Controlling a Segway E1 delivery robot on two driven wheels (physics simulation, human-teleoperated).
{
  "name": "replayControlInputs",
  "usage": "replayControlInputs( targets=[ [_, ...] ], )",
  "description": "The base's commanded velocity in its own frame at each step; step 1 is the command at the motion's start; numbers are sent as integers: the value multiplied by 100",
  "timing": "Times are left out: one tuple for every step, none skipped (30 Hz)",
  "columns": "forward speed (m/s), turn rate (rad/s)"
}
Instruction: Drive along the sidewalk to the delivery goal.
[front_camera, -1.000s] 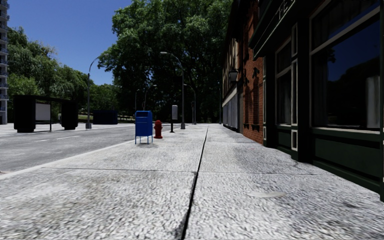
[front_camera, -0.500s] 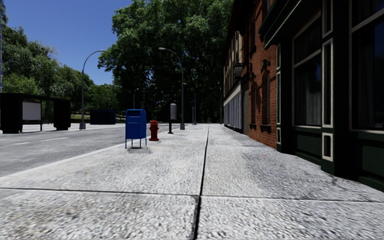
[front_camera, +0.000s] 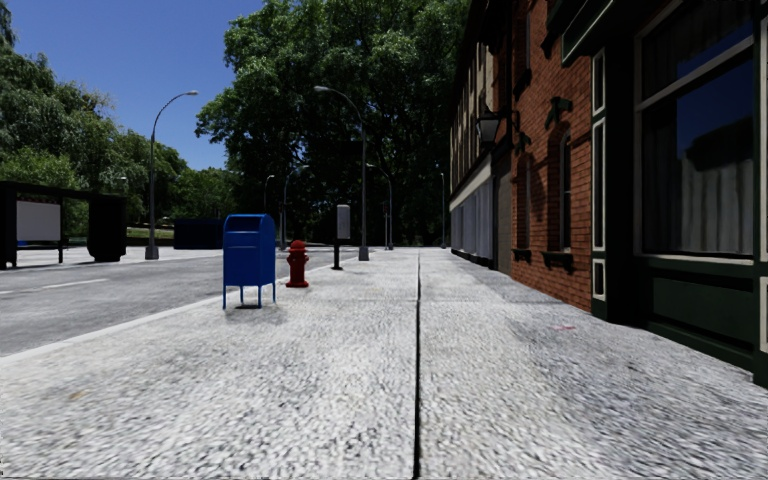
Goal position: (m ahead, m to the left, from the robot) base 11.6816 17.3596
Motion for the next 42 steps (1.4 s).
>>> replayControlInputs(
  targets=[
    [182,0],
    [182,0],
    [182,0],
    [182,0],
    [182,0],
    [182,0],
    [182,0],
    [182,0],
    [182,0],
    [182,0],
    [182,0],
    [182,0],
    [182,0],
    [182,0],
    [182,0],
    [182,0],
    [182,0],
    [182,0],
    [182,0],
    [182,0],
    [182,0],
    [182,0],
    [182,0],
    [182,0],
    [182,0],
    [182,0],
    [182,0],
    [182,0],
    [182,0],
    [182,0],
    [182,0],
    [182,0],
    [182,0],
    [182,0],
    [185,0],
    [200,0],
    [200,0],
    [200,0],
    [200,0],
    [200,0],
    [200,0],
    [200,0]
  ],
)
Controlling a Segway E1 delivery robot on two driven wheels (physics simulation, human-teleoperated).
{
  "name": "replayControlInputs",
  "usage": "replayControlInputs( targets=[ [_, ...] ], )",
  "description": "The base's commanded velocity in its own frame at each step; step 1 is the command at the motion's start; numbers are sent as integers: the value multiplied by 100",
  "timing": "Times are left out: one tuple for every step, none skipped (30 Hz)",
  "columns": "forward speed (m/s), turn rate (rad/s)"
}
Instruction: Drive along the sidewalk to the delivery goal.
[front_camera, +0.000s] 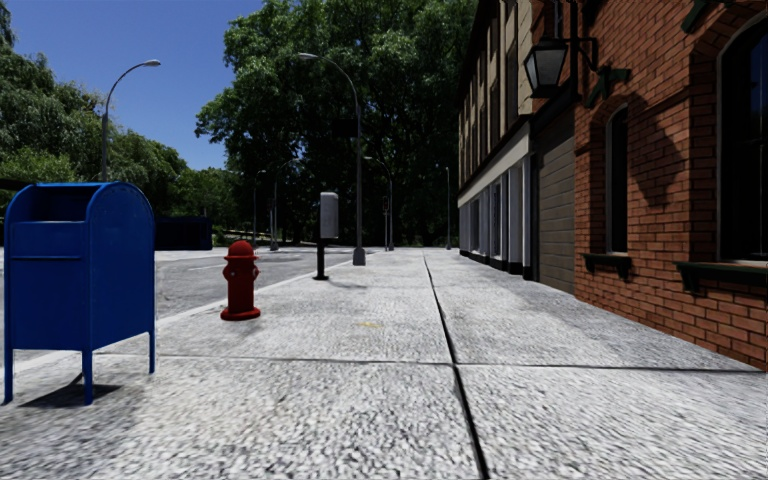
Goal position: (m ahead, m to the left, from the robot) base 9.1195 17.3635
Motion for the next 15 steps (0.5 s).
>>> replayControlInputs(
  targets=[
    [200,0],
    [200,0],
    [200,0],
    [200,0],
    [200,-1],
    [200,-49],
    [200,-68],
    [200,-77],
    [200,-80],
    [200,-80],
    [200,-83],
    [200,-84],
    [200,-6],
    [200,-1],
    [200,0]
  ],
)
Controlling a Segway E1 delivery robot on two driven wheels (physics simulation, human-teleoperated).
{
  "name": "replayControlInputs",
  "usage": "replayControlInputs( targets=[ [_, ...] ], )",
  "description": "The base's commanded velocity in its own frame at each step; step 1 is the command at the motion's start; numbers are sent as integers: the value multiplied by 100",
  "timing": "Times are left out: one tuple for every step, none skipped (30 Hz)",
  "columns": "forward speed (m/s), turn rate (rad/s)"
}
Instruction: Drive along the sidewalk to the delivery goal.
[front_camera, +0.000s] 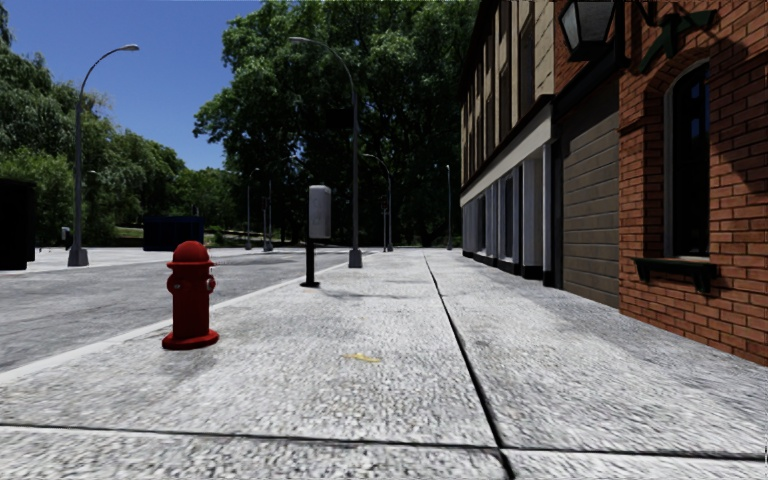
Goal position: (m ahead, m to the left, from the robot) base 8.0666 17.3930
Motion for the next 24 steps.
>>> replayControlInputs(
  targets=[
    [200,0],
    [200,0],
    [200,0],
    [200,0],
    [200,0],
    [200,0],
    [200,0],
    [200,0],
    [200,0],
    [200,0],
    [200,0],
    [200,0],
    [200,0],
    [200,0],
    [200,0],
    [200,0],
    [200,0],
    [200,0],
    [200,-3],
    [200,-30],
    [200,-62],
    [200,-73],
    [200,-76],
    [200,-76]
  ],
)
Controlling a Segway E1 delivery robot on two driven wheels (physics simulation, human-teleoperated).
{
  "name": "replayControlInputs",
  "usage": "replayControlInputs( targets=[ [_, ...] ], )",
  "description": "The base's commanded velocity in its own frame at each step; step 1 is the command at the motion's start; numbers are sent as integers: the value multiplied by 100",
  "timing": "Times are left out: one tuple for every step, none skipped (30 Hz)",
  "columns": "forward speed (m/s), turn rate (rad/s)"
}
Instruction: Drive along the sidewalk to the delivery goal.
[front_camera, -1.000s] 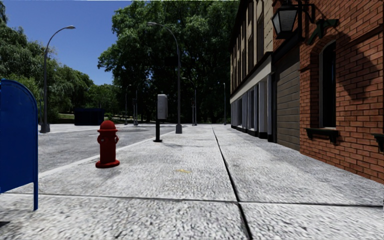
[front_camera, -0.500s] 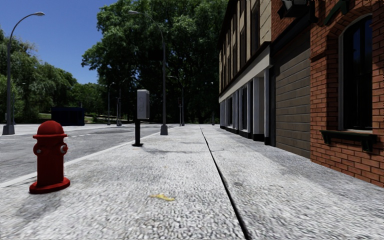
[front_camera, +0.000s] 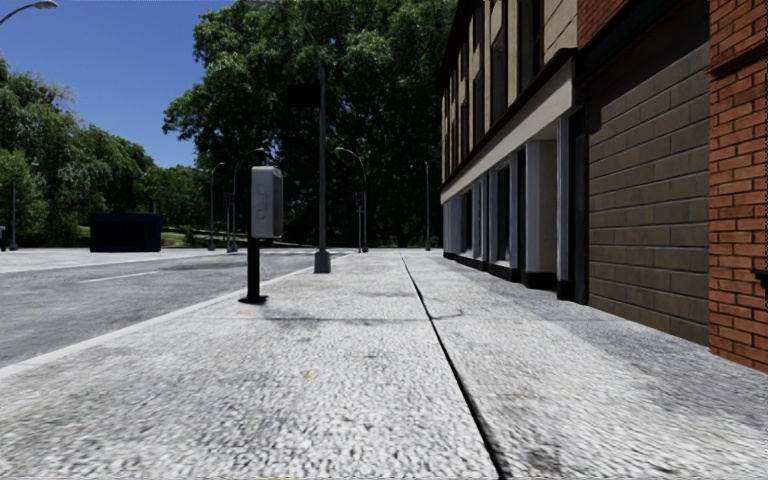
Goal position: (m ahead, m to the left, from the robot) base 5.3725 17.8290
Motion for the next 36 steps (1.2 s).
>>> replayControlInputs(
  targets=[
    [200,-2],
    [200,0],
    [200,0],
    [200,0],
    [200,0],
    [200,0],
    [200,0],
    [200,0],
    [200,0],
    [200,0],
    [200,0],
    [200,0],
    [200,0],
    [200,0],
    [200,0],
    [200,0],
    [200,0],
    [200,0],
    [200,0],
    [200,0],
    [200,0],
    [200,0],
    [200,0],
    [200,0],
    [200,-25],
    [200,-99],
    [200,-101],
    [200,-101],
    [200,-97],
    [200,-14],
    [200,-2],
    [200,0],
    [200,0],
    [200,0],
    [200,0],
    [200,0]
  ],
)
